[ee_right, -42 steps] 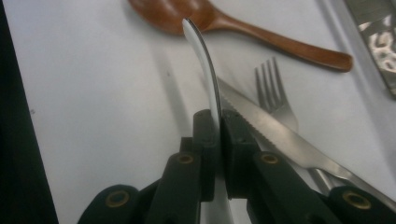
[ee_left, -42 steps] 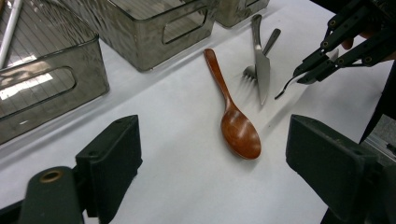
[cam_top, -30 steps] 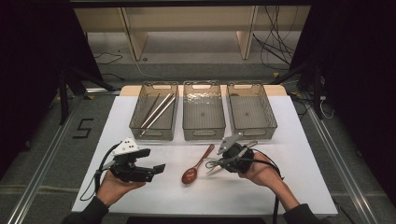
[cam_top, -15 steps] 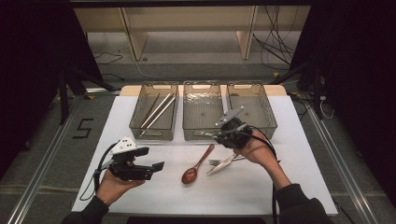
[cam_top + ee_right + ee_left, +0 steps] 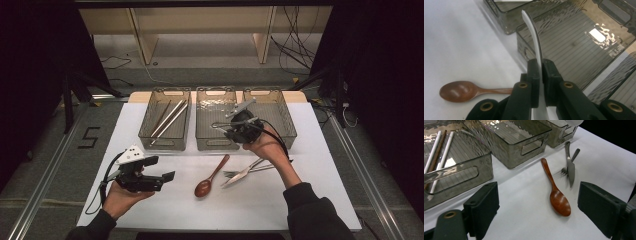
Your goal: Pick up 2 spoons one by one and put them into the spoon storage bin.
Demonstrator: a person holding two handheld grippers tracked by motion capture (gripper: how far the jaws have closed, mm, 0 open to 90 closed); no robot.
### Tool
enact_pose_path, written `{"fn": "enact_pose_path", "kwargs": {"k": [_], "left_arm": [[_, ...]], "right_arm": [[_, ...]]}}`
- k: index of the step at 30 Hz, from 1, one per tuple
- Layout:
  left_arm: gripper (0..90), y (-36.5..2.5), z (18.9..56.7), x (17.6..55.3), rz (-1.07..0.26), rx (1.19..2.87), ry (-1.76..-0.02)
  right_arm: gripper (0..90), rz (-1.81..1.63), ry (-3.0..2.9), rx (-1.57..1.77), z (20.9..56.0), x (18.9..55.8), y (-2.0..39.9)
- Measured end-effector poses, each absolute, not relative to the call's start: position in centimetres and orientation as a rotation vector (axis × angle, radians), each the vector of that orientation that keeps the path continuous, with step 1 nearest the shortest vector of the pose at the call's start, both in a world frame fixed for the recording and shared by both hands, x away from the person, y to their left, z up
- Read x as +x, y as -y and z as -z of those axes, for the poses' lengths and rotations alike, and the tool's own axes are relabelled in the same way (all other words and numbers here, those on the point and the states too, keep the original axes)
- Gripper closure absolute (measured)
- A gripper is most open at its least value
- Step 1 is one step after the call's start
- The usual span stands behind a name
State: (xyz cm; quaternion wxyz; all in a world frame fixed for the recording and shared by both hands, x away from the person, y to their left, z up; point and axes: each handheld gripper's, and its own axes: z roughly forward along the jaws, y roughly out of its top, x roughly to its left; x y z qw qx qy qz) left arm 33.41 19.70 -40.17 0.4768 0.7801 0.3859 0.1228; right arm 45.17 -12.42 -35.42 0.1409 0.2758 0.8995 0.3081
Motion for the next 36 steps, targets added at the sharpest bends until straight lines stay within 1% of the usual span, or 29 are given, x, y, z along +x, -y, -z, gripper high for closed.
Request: {"fn": "enact_pose_path", "kwargs": {"k": [19, 26, 36], "left_arm": [[16.9, -19.6, 40.2, 33.4, -0.296, 1.912, -0.940], [16.9, -19.5, 40.3, 33.3, -0.292, 1.915, -0.939], [16.9, -19.3, 40.3, 33.3, -0.286, 1.917, -0.930]], "right_arm": [[85.7, -0.888, -2.544, 0.892, 34.8, 49.2, 10.4], [85.7, -0.867, -2.539, 0.942, 35.7, 50.7, 10.0], [85.6, -0.854, -2.535, 0.995, 36.9, 51.8, 9.4]]}}
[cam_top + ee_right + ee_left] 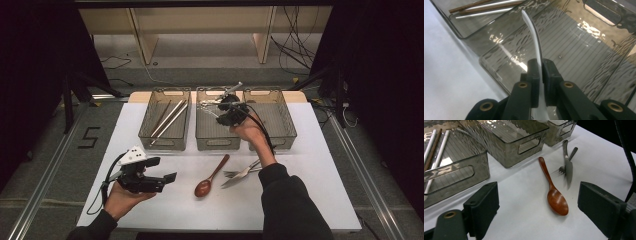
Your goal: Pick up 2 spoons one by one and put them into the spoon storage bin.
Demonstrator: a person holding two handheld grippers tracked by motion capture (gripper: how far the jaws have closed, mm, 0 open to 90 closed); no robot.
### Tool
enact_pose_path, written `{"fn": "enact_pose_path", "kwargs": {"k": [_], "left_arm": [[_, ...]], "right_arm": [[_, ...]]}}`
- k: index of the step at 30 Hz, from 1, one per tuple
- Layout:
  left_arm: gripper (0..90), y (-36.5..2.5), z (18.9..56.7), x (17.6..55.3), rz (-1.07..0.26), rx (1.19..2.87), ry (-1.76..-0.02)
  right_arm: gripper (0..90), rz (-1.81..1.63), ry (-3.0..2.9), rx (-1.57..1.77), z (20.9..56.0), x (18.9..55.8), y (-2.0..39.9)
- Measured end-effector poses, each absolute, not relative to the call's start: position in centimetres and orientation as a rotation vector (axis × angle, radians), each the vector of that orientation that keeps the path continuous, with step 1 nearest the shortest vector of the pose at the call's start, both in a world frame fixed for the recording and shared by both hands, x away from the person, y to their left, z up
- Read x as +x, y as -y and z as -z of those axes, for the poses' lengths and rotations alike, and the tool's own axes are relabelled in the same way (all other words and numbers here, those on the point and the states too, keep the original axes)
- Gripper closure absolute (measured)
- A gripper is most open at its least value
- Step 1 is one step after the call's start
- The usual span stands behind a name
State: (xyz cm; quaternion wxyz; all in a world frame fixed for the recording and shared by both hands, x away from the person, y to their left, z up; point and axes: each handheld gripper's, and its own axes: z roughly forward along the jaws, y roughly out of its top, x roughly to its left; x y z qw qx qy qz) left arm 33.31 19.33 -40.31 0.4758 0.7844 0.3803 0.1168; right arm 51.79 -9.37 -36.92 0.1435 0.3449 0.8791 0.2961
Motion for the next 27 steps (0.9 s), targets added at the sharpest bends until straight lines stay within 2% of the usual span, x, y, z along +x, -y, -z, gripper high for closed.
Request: {"fn": "enact_pose_path", "kwargs": {"k": [20, 21, 23, 25, 27], "left_arm": [[16.9, -19.3, 40.3, 33.2, -0.284, 1.925, -0.923], [16.9, -19.3, 40.3, 33.2, -0.283, 1.925, -0.924], [16.9, -19.3, 40.3, 33.2, -0.283, 1.925, -0.923], [16.9, -19.3, 40.3, 33.2, -0.283, 1.925, -0.925], [16.9, -19.3, 40.3, 33.2, -0.281, 1.924, -0.928]], "right_arm": [[83.5, -0.776, -2.543, 1.091, 40.1, 52.7, 8.8], [81.9, -0.767, -2.542, 1.101, 40.2, 52.7, 8.8], [72.1, -0.773, -2.533, 1.112, 40.3, 52.8, 8.8], [69.1, -0.790, -2.528, 1.120, 40.1, 52.7, 9.0], [61.4, -0.800, -2.520, 1.123, 39.7, 52.6, 9.1]]}}
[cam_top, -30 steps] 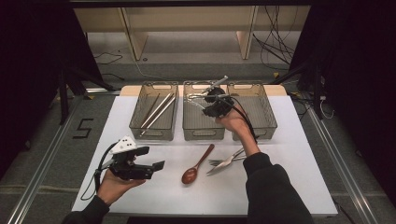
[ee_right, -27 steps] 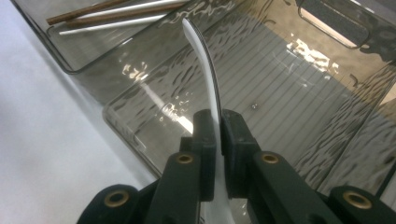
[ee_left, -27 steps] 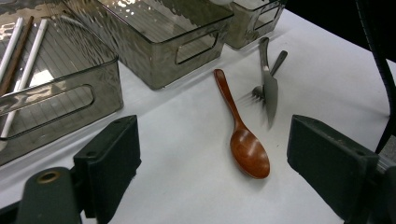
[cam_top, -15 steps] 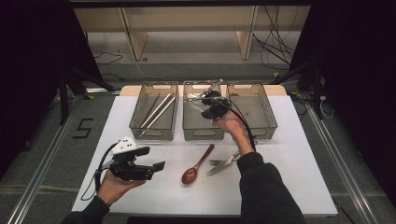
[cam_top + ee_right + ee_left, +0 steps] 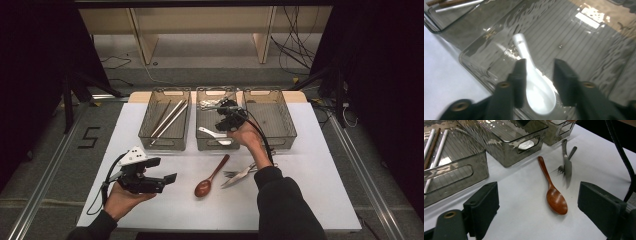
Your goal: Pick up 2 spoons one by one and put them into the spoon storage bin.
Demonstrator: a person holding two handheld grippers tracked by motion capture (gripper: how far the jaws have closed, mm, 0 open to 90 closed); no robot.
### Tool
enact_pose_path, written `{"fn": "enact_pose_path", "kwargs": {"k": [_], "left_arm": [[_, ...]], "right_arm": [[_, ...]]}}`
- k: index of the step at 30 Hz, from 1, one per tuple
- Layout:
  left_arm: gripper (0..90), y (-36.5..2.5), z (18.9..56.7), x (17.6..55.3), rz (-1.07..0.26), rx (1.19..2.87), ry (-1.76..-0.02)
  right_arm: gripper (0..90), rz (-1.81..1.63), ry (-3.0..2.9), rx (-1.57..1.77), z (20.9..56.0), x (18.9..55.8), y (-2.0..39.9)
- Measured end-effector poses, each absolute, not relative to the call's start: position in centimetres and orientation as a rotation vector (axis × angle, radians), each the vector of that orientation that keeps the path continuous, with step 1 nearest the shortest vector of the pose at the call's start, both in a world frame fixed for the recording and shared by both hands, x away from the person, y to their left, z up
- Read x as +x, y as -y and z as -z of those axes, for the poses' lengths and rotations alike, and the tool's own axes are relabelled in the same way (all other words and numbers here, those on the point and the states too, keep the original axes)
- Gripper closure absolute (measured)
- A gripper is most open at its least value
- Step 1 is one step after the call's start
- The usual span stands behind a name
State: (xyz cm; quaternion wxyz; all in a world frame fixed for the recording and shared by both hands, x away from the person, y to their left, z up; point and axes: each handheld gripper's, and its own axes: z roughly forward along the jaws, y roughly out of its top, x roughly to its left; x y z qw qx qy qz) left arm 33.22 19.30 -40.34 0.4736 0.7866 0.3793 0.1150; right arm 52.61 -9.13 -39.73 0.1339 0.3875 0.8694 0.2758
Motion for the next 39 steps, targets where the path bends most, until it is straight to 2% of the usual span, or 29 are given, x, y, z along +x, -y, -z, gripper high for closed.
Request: {"fn": "enact_pose_path", "kwargs": {"k": [8, 13, 28, 39], "left_arm": [[16.9, -19.2, 40.4, 33.3, -0.241, 1.917, -0.934], [16.8, -18.9, 40.5, 33.4, -0.222, 1.933, -0.939], [16.5, -18.1, 40.8, 34.1, -0.198, 1.960, -0.998], [16.4, -17.1, 41.1, 35.3, -0.198, 1.992, -1.043]], "right_arm": [[45.0, -0.873, -2.519, 1.099, 38.2, 50.4, 10.4], [39.3, -0.940, -2.518, 1.057, 37.3, 47.8, 11.8], [34.7, -1.032, -2.479, 1.033, 38.0, 39.9, 17.6], [34.0, -1.056, -2.454, 1.045, 39.1, 36.1, 19.6]]}}
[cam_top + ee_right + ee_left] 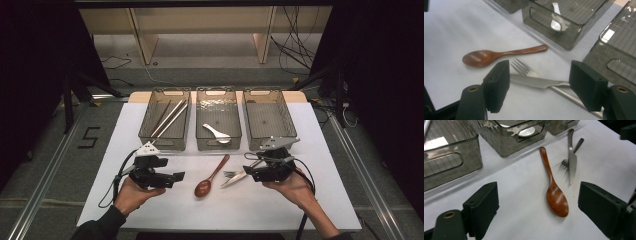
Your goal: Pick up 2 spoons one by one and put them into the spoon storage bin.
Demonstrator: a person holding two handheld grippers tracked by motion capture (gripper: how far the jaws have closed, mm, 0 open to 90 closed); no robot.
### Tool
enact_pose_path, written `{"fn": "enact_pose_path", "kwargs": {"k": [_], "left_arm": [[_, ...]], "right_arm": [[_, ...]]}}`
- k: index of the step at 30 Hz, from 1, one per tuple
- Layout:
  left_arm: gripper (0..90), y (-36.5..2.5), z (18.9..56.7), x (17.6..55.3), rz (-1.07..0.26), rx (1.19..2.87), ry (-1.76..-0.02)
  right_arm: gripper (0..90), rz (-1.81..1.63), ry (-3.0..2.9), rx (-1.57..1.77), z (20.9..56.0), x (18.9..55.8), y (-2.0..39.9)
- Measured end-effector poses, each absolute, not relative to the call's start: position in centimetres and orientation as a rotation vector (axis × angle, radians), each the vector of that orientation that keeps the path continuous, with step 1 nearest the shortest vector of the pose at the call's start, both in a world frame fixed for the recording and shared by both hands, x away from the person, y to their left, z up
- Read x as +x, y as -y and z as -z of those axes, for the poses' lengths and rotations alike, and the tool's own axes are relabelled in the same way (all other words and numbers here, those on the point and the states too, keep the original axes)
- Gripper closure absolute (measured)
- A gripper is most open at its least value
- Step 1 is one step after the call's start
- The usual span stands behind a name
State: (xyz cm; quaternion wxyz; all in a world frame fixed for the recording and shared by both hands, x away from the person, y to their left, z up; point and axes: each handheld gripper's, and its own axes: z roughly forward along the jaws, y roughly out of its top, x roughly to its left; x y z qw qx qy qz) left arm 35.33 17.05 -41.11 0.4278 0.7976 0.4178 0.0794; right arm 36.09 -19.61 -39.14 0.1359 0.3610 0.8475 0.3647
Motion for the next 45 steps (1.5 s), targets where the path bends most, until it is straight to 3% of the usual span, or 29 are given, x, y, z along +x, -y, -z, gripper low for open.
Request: {"fn": "enact_pose_path", "kwargs": {"k": [10, 24, 45], "left_arm": [[16.4, -16.1, 41.4, 36.5, -0.180, 2.039, -1.066], [18.1, -11.1, 42.3, 38.9, -0.143, 2.192, -1.035], [40.4, -6.2, 45.4, 41.8, -0.081, 2.366, -1.047]], "right_arm": [[32.8, -1.100, -2.423, 1.061, 40.0, 33.4, 20.6], [30.7, -1.117, -2.431, 1.092, 40.7, 31.7, 21.2], [30.6, -1.112, -2.460, 1.086, 40.9, 31.7, 21.0]]}}
